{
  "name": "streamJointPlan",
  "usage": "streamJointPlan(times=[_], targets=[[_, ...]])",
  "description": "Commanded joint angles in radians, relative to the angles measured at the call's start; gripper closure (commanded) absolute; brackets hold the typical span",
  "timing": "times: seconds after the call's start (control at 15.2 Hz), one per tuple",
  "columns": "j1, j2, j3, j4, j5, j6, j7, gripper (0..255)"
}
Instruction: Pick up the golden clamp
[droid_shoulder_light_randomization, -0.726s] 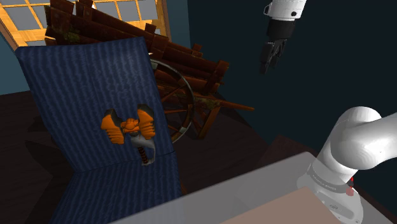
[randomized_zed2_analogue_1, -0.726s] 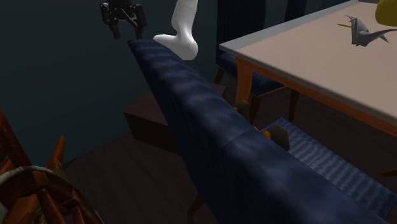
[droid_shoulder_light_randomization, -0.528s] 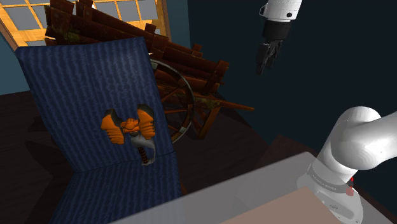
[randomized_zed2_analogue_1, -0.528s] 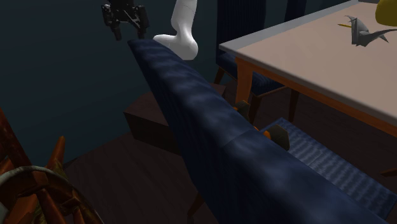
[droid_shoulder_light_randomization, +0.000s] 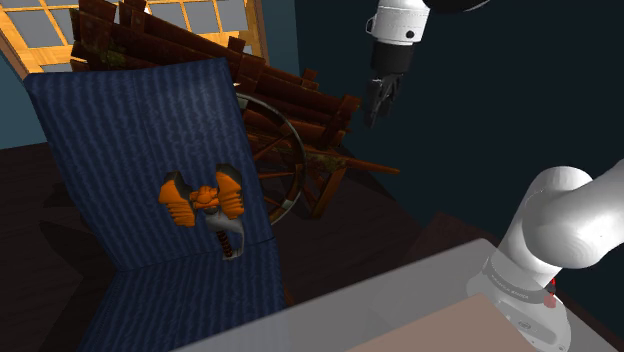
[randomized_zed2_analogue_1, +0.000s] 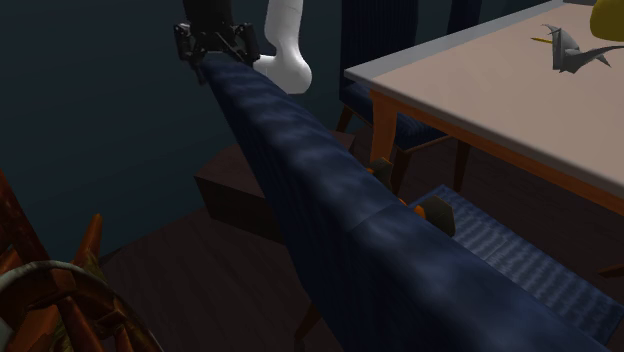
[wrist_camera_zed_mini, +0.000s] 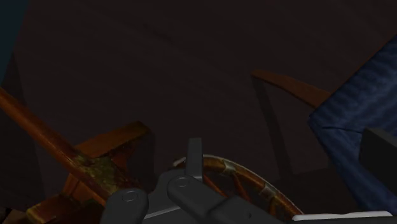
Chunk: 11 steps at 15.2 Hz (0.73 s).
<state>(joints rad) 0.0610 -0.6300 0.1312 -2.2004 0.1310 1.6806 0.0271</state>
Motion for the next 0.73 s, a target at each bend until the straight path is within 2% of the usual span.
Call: streamJointPlan(times=[0.0,0.66], targets=[[0.014,0.060,0.030,0.048,0.013,0.023,0.016,0],[0.074,0.311,0.173,0.248,0.027,0.128,0.093,0]])
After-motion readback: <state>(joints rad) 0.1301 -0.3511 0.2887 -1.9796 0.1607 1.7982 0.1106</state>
